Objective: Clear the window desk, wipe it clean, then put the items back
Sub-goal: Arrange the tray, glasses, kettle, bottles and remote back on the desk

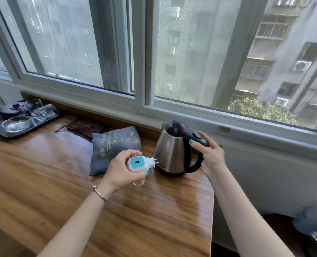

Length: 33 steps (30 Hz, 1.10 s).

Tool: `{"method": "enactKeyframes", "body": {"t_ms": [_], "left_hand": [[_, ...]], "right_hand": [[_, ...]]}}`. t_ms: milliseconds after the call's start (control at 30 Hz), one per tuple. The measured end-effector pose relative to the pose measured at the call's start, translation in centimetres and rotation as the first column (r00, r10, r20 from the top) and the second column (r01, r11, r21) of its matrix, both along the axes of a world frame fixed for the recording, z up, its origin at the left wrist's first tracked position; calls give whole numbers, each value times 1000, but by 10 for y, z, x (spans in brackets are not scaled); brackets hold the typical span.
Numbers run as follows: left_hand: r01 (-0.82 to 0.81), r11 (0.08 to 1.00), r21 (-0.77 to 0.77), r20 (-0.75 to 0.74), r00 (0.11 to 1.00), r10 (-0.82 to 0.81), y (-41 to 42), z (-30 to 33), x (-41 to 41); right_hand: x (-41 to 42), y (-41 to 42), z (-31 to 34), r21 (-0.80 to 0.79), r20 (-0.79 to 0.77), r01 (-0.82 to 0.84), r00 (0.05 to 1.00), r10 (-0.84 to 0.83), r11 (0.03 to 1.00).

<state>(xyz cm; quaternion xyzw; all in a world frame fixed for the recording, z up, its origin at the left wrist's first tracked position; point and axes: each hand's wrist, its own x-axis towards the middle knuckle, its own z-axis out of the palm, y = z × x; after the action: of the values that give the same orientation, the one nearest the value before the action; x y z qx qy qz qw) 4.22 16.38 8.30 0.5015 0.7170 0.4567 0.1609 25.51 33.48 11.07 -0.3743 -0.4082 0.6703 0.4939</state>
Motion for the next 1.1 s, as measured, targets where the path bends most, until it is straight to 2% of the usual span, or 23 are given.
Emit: {"method": "enactKeyframes", "body": {"t_ms": [233, 433, 867, 1100], "left_hand": [[37, 997, -72, -15, 999, -38, 7, -16, 7], [39, 994, -104, -10, 999, -40, 15, -31, 10], [86, 994, -69, 32, 996, -84, 13, -47, 10], [130, 991, -11, -56, 990, -131, 17, -34, 10]], "right_hand": [[-3, -3, 1, 32, -9, -5, 1000, 5, 999], [-3, -2, -5, 47, 46, 1, 999, -3, 999], [4, -9, -18, 147, 73, -54, 996, 44, 988], [9, -16, -31, 166, 132, -26, 991, 3, 986]]}}
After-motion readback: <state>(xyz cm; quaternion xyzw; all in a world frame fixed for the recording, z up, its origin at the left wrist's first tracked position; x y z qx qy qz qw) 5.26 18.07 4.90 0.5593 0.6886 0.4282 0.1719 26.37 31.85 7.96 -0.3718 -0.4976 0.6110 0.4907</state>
